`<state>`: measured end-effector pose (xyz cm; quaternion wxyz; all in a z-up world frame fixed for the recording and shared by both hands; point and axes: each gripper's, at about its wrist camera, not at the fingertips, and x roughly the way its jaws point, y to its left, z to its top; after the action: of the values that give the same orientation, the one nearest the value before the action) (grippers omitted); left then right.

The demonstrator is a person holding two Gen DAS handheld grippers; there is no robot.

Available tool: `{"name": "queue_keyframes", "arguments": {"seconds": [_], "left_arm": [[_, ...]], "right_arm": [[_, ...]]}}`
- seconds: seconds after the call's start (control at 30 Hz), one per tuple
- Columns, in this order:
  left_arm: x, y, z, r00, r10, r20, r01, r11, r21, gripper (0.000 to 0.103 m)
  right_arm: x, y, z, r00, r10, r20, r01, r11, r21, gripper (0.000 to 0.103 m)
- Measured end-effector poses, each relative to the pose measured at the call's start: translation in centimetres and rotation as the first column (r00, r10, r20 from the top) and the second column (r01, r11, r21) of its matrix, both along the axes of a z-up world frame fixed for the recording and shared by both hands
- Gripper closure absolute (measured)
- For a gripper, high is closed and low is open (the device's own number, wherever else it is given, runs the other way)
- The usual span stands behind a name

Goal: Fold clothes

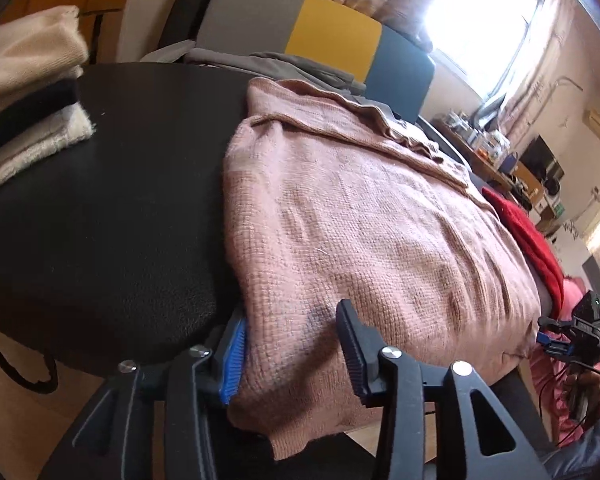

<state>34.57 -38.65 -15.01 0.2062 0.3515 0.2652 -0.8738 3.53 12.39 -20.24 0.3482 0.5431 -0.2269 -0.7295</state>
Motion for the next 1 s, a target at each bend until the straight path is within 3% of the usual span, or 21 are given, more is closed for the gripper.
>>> {"name": "queue_keyframes", "arguments": {"seconds": [0.2, 0.23, 0.27, 0.33, 0.37, 0.4, 0.47, 0.6, 0.73, 0.93, 1.0], "left_arm": [[-0.8, 0.4, -0.1, 0.999, -0.038, 0.038, 0.039, 0.999, -0.037, 0.049], [-1.1, 0.4, 0.0, 0.998, -0.045, 0.052, 0.047, 0.998, -0.043, 0.049], [-1.2, 0.4, 0.0, 0.997, -0.05, 0.059, 0.053, 0.998, -0.045, 0.049], [-1.1, 0.0, 0.0, 0.997, -0.044, 0.057, 0.046, 0.999, -0.022, 0.066], [-1.0, -0.4, 0.0, 0.998, -0.035, 0.054, 0.035, 0.999, 0.002, 0.088], [-0.9, -0.9, 0.0, 0.999, -0.025, 0.04, 0.023, 0.999, 0.039, 0.092], [-0.6, -1.6, -0.2, 1.0, -0.011, 0.013, 0.01, 0.995, 0.102, 0.092], [-0.7, -1.7, -0.3, 1.0, -0.017, 0.0, 0.017, 0.989, 0.146, 0.092], [-0.8, -2.6, -0.1, 0.998, -0.026, -0.066, 0.044, 0.958, 0.284, 0.092], [-0.9, -3.2, -0.7, 0.997, -0.059, -0.051, 0.072, 0.942, 0.327, 0.092], [-0.7, -3.7, -0.7, 0.994, -0.053, -0.098, 0.087, 0.917, 0.389, 0.093]], "right_arm": [[-0.2, -1.5, -1.3, 0.997, 0.068, 0.033, -0.068, 0.998, 0.015, 0.059], [-0.2, -1.8, -1.5, 0.996, 0.079, 0.038, -0.08, 0.997, 0.018, 0.065], [-0.2, -2.0, -1.8, 0.995, 0.09, 0.044, -0.091, 0.996, 0.02, 0.078], [0.3, -3.1, -1.1, 0.99, 0.139, 0.027, -0.14, 0.989, 0.049, 0.093], [0.6, -3.8, -0.6, 0.988, 0.157, 0.007, -0.157, 0.985, 0.074, 0.093], [0.8, -4.4, -0.1, 0.985, 0.173, -0.015, -0.171, 0.98, 0.098, 0.093], [1.2, -5.6, 1.1, 0.978, 0.2, -0.062, -0.191, 0.973, 0.127, 0.093], [1.5, -7.5, 3.8, 0.965, 0.22, -0.142, -0.204, 0.972, 0.12, 0.093], [0.2, -8.1, 3.0, 0.969, 0.223, -0.107, -0.211, 0.971, 0.116, 0.093], [-1.2, -8.8, 1.9, 0.97, 0.235, -0.064, -0.226, 0.967, 0.122, 0.095], [-1.3, -8.9, 2.5, 0.971, 0.231, -0.055, -0.228, 0.971, 0.066, 0.093]]}}
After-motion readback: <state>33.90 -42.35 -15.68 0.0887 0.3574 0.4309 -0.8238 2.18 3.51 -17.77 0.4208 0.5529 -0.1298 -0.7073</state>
